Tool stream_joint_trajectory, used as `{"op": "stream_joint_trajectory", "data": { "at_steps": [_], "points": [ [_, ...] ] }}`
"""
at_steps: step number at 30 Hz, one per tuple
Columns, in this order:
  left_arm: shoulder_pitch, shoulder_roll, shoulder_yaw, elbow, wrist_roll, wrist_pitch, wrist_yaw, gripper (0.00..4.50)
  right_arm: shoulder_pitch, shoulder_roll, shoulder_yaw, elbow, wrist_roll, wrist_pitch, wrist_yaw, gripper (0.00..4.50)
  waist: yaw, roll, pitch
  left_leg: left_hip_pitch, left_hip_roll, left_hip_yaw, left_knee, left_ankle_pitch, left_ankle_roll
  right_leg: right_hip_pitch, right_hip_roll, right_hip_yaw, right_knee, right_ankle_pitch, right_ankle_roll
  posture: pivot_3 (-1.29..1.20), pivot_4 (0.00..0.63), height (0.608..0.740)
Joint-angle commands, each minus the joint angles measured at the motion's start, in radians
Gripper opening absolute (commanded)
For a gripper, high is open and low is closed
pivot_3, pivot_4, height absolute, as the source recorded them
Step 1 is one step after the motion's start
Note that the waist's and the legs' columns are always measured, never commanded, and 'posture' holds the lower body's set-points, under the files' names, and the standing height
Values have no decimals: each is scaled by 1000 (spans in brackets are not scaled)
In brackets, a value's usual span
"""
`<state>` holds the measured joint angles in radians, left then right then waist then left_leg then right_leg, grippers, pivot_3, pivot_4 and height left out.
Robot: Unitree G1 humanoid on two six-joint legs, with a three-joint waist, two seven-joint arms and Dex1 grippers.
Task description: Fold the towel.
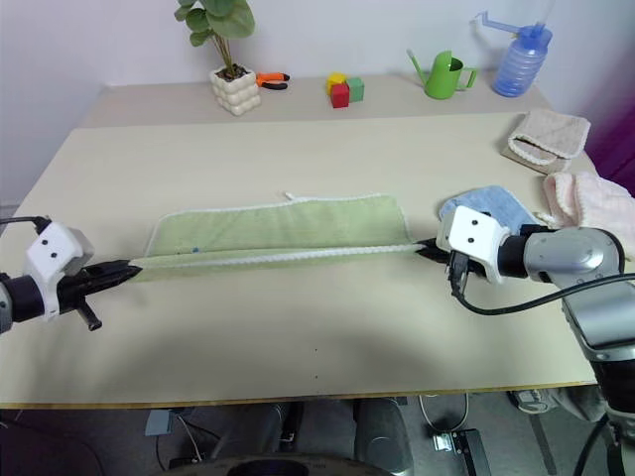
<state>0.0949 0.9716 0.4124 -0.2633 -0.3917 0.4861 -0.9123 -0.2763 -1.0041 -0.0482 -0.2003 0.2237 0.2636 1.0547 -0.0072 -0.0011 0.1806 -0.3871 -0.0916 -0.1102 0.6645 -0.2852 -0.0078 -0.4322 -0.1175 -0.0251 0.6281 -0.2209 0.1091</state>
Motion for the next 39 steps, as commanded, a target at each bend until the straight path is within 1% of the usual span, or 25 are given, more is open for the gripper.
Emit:
{"op": "stream_joint_trajectory", "data": {
  "at_steps": [1,4,8,12,18,22,24,25,26,27,30,31,33,35,36,39],
  "points": [
    [-70,-16,-38,90,58,-59,44,0,-79,26,23,81,-59,-67,-32,61,0,0,0,0,0,0,0,0,0,0,0,0,0,0,0,0,150,732],
    [-163,-49,-105,205,109,-127,75,0,-171,82,74,196,-106,-129,-51,61,-3,0,0,0,0,0,0,0,0,0,0,0,0,0,0,0,150,732],
    [-318,-96,-203,420,196,-251,106,0,-335,180,159,420,-189,-231,-78,61,-5,0,0,1,0,1,0,1,-1,0,0,0,1,0,0,0,150,732],
    [-410,-115,-274,573,260,-341,106,0,-451,258,210,628,-261,-348,-113,61,-8,0,0,0,-1,1,0,4,-7,-2,0,0,1,1,0,0,150,732],
    [-498,-155,-306,695,284,-394,112,0,-528,324,236,814,-311,-457,-144,61,-7,0,0,-2,-1,1,0,5,-8,-4,0,0,1,1,0,0,150,732],
    [-517,-175,-307,723,283,-391,120,0,-547,342,233,869,-325,-478,-160,61,-8,0,0,-2,-1,1,0,5,-8,-4,0,0,2,1,0,0,150,732],
    [-517,-182,-298,725,271,-377,120,0,-554,346,227,885,-329,-472,-171,576,-9,0,0,-2,-1,1,0,5,-8,-5,0,0,2,1,0,0,150,732],
    [-517,-188,-289,726,263,-363,124,306,-555,346,225,890,-331,-475,-174,870,-10,0,0,-2,-1,1,0,5,-8,-5,0,0,2,1,0,0,150,732],
    [-516,-192,-283,724,256,-357,126,638,-555,346,223,893,-334,-480,-183,1260,-10,0,0,-2,-1,1,0,5,-8,-5,0,0,2,1,0,0,150,732],
    [-515,-195,-279,722,252,-354,127,987,-554,345,222,894,-336,-484,-189,1782,-10,0,0,-2,-1,1,0,5,-8,-5,0,0,2,1,0,0,150,732],
    [-535,-218,-248,740,255,-377,206,2386,-560,350,205,909,-351,-505,-267,3118,-10,0,0,-2,-1,1,0,5,-8,-5,0,0,2,1,0,0,150,732],
    [-546,-230,-233,747,252,-390,239,2779,-565,352,202,919,-360,-509,-301,3126,-8,0,0,-2,-1,1,0,5,-8,-5,0,1,2,1,0,0,150,732],
    [-568,-248,-206,767,261,-399,313,2779,-572,354,200,933,-379,-515,-354,3126,-6,0,0,-2,-1,1,1,5,-8,-5,0,1,3,1,0,0,150,732],
    [-605,-273,-153,804,253,-360,434,2779,-570,357,182,931,-385,-502,-416,3126,-7,-1,0,-2,-1,1,1,5,-9,-5,0,1,3,1,0,0,150,732],
    [-615,-284,-132,811,241,-337,469,2779,-566,357,173,925,-384,-495,-440,3126,-7,-1,0,-2,-1,1,1,5,-9,-5,0,1,3,1,0,0,150,732],
    [-583,-304,-120,746,224,-333,470,2779,-534,352,142,873,-359,-459,-466,3126,-10,-1,0,-3,-1,1,1,5,-9,-5,0,1,3,1,0,0,150,732]
  ]
}}
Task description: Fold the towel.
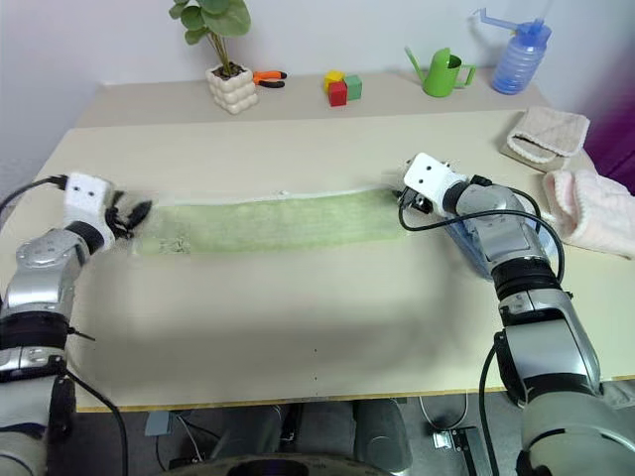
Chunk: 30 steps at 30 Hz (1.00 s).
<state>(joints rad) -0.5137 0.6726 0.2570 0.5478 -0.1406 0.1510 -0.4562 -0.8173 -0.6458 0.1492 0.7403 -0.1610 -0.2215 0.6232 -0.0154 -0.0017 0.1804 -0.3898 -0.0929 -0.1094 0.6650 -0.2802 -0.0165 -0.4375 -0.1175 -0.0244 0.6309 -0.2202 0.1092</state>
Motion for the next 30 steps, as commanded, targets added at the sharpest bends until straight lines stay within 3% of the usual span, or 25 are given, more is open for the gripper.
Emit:
{"op": "stream_joint_trajectory", "data": {
  "at_steps": [1,5,10,14,17,20,25,30],
  "points": [
    [43,-13,43,-100,-39,9,14,2779,28,-8,-79,-103,47,59,-40,3126,-1,0,0,0,0,0,0,0,0,0,0,0,0,0,0,0,150,732],
    [153,-24,78,-282,-112,80,-25,2854,225,20,-247,-459,276,398,-10,4384,2,0,0,-1,0,-1,0,0,0,-1,0,0,0,0,0,0,150,732],
    [228,-47,79,-526,-221,172,-79,2854,436,108,-465,-883,653,927,-92,4460,9,0,0,-1,0,-2,1,0,1,0,0,1,0,0,0,0,150,732],
    [222,-109,-94,-749,-285,255,-164,2854,512,237,-587,-1053,856,1223,-278,4460,20,1,-2,1,0,-3,1,-4,7,3,0,1,0,1,-1,0,150,732],
    [243,-111,-251,-861,-276,283,-253,2854,529,335,-642,-1122,935,1352,-417,4460,23,1,-2,1,0,-2,1,-4,7,4,0,2,0,1,-1,0,150,732],
    [243,-133,-329,-907,-296,320,-286,2854,539,421,-674,-1165,987,1438,-533,4460,18,1,-2,1,1,-1,0,-4,6,2,1,2,0,0,-1,0,150,732],
    [243,-142,-369,-926,-319,357,-323,2854,482,557,-728,-1115,1008,1483,-707,4460,10,2,-2,2,1,-1,0,-3,6,2,2,2,0,0,-1,0,150,732],
    [245,-134,-374,-928,-307,360,-335,2854,397,633,-751,-1004,1007,1460,-794,4460,2,2,-2,2,1,-1,0,-3,6,2,3,2,0,0,-1,0,150,732]
  ]
}}
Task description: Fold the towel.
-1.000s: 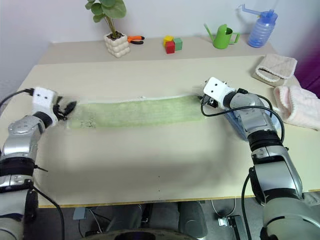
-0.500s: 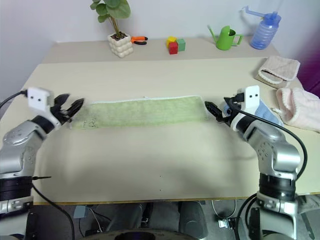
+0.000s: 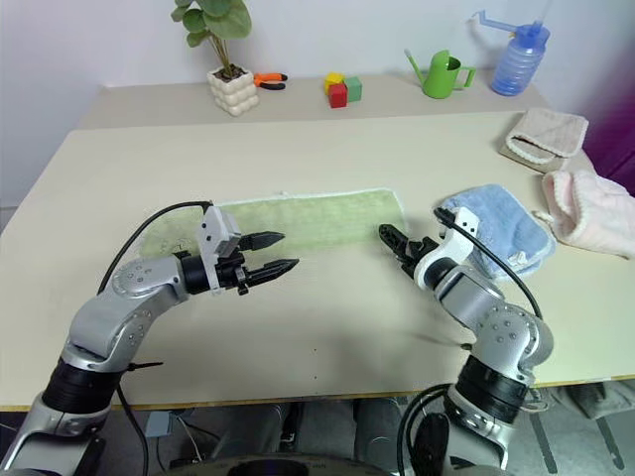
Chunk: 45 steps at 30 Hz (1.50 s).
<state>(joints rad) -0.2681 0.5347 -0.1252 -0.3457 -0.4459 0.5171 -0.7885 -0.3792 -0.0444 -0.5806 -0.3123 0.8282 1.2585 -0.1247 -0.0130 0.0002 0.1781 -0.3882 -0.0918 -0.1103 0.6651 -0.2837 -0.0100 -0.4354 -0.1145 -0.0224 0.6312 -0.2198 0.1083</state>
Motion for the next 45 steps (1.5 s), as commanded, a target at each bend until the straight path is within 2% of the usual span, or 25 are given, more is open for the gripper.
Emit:
{"op": "stream_joint_trajectory", "data": {
  "at_steps": [1,2,5,12,15,23,27,33,35,37,40,45],
  "points": [
    [0,3,9,-33,2,-8,0,2854,-60,43,-30,78,17,-34,-60,4460,-1,0,0,0,0,0,0,0,0,0,0,0,0,0,0,0,150,732],
    [4,3,12,-35,3,-10,3,2854,-77,50,-35,107,11,-51,-74,4460,-2,0,0,0,0,0,0,0,0,0,0,0,0,0,0,0,150,732],
    [20,-3,17,-45,6,-10,22,2854,-112,46,-31,183,-6,-102,-79,3562,-4,0,0,1,1,0,0,0,0,1,1,0,0,0,0,0,150,732],
    [66,-6,25,-69,9,-8,62,2854,-129,33,-19,231,-26,-232,-82,78,-4,0,-1,1,1,1,0,0,0,1,1,1,0,0,0,0,150,732],
    [79,-5,25,-75,10,-12,70,2854,-118,13,-15,190,-32,-295,-72,23,2,1,0,2,1,1,0,0,0,1,1,1,0,0,0,0,150,732],
    [58,-20,28,-35,31,-38,86,2854,24,-263,116,-29,-105,-327,95,23,0,1,0,1,0,1,-1,-1,1,1,0,1,-1,0,0,0,150,732],
    [11,-39,12,24,50,-63,76,2854,32,-456,331,-100,-242,-413,265,23,-4,2,0,2,1,2,-1,-1,1,1,1,1,-1,0,0,0,150,732],
    [-10,-49,5,53,67,-84,64,2854,22,-587,635,-181,-400,-532,469,23,0,1,1,1,1,2,-1,-1,2,1,1,1,-2,-1,1,0,150,732],
    [-16,-54,2,64,73,-89,64,2854,-8,-596,748,-145,-479,-561,506,23,3,0,1,1,1,2,0,-1,2,2,1,1,-2,-1,1,0,150,732],
    [-18,-58,0,69,78,-95,66,2854,-53,-555,849,-67,-561,-581,501,23,2,0,1,1,1,2,0,-1,2,2,1,0,-2,0,1,0,150,732],
    [-21,-65,0,70,86,-99,71,2854,-89,-483,889,20,-616,-602,485,23,3,0,1,1,1,1,0,-1,1,2,1,0,-2,0,1,0,150,732],
    [-24,-70,5,73,101,-104,77,2854,-101,-434,916,73,-676,-620,510,23,4,0,1,1,0,1,0,0,-1,2,0,0,-3,0,1,0,150,732]
  ]
}}
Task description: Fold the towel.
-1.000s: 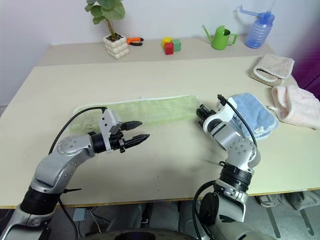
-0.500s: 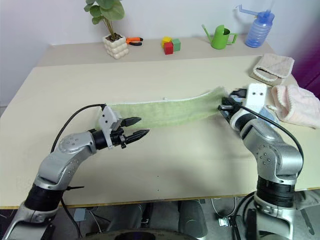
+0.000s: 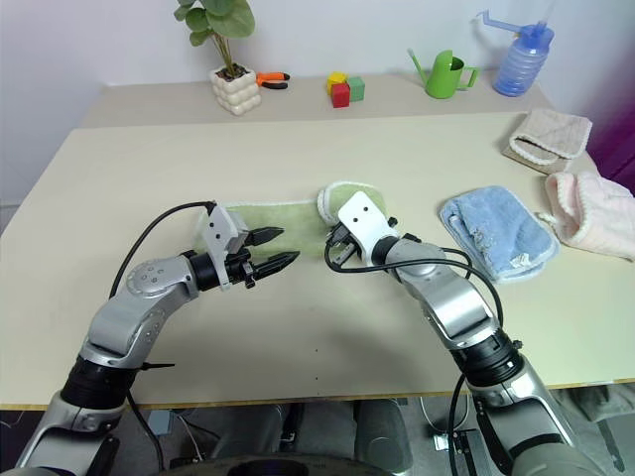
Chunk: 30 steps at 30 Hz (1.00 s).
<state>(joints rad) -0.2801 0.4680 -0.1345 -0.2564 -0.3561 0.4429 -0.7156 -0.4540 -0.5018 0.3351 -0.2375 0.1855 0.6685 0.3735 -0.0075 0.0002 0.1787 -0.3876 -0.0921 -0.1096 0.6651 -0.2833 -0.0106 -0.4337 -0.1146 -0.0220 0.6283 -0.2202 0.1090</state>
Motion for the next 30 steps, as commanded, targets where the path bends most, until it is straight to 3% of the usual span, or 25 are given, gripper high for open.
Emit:
{"op": "stream_joint_trajectory", "data": {
  "at_steps": [1,3,6,11,14,16,20,21,30],
  "points": [
    [-13,-5,17,-17,11,-28,7,2854,-30,34,0,7,-40,-33,14,23,-2,0,0,0,0,0,0,0,0,0,0,0,0,0,0,0,150,732],
    [-8,-8,19,-25,11,-25,11,2854,-37,62,-10,21,-35,-33,29,23,-3,0,0,0,0,0,0,0,0,0,1,0,0,0,0,0,150,732],
    [5,-12,23,-37,9,-18,19,2854,-39,99,-58,10,-2,-20,47,899,-4,0,0,0,0,0,0,0,1,-1,1,0,0,0,0,0,150,732],
    [21,-10,43,-43,12,-15,44,2854,24,70,-167,-121,92,-55,146,3322,2,0,0,0,0,-1,0,-1,1,0,0,0,0,0,0,0,150,732],
    [39,-16,86,-47,-2,-15,73,2854,50,61,-286,-153,196,-20,189,3179,-1,0,0,0,0,-1,0,-1,2,0,0,0,0,0,0,0,150,732],
    [48,-25,121,-42,-6,-15,103,2854,35,76,-348,-111,216,5,151,2375,-2,0,0,0,0,-1,0,-1,2,0,0,0,0,0,0,0,150,732],
    [36,-52,166,-16,15,-12,185,2854,-10,62,-301,25,96,-68,114,361,-4,0,0,1,1,-1,0,-1,2,0,1,0,1,0,0,0,150,732],
    [33,-64,177,-11,22,-6,216,2854,-26,69,-285,75,65,-96,104,34,-4,0,0,1,1,0,0,-1,1,0,1,0,1,0,0,0,150,732],
    [155,-101,266,-67,24,48,357,2854,-85,141,-95,401,-120,-336,158,34,-7,0,0,1,1,0,-1,1,-1,-1,1,0,1,0,0,0,150,732]
  ]
}}
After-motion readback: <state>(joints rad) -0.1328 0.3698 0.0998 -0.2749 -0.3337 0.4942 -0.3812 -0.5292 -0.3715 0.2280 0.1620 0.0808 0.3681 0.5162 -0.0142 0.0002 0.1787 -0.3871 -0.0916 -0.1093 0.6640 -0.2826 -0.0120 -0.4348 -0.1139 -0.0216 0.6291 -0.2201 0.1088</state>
